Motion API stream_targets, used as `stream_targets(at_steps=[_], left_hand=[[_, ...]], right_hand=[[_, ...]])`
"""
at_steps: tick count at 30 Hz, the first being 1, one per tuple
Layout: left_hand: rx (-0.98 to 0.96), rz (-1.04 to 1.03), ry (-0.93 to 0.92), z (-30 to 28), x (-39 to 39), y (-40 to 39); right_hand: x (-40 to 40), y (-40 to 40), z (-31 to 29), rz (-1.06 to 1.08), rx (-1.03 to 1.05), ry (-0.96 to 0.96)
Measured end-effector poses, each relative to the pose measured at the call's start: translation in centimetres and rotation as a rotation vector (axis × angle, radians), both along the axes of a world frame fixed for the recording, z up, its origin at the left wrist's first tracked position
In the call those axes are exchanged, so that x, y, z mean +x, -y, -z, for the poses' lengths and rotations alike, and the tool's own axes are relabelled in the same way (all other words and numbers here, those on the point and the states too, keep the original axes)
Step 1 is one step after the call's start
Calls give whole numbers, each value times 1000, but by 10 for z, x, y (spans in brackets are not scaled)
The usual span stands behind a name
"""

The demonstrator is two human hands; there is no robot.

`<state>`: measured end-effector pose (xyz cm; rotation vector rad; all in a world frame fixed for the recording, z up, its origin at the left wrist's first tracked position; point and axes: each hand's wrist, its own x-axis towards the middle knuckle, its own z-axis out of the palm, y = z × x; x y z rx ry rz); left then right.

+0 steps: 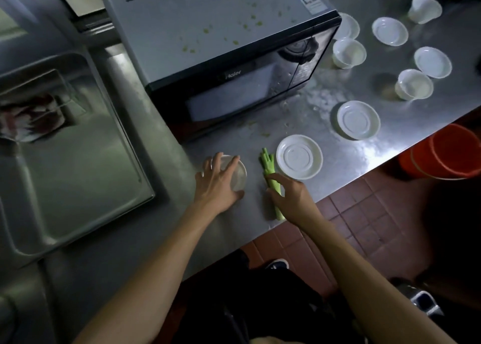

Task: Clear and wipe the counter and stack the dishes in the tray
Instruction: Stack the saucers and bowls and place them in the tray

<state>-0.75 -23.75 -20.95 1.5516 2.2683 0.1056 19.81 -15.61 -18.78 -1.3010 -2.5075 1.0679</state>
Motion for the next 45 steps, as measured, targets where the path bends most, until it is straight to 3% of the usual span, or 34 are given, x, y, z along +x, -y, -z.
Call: stream_targets(at_steps=[7, 28, 36, 45], left_hand=[[130, 65, 33, -20, 41, -61], [64, 347, -105, -57, 324, -252], [54, 373, -88, -44, 346, -294], [47, 307, -25, -30, 334, -356]], right_hand=[[51, -41, -14, 176, -24, -30], [332, -198, -31, 455, 28, -92], [361, -226, -25, 475, 54, -103], [343, -298, -20, 373, 101, -15]])
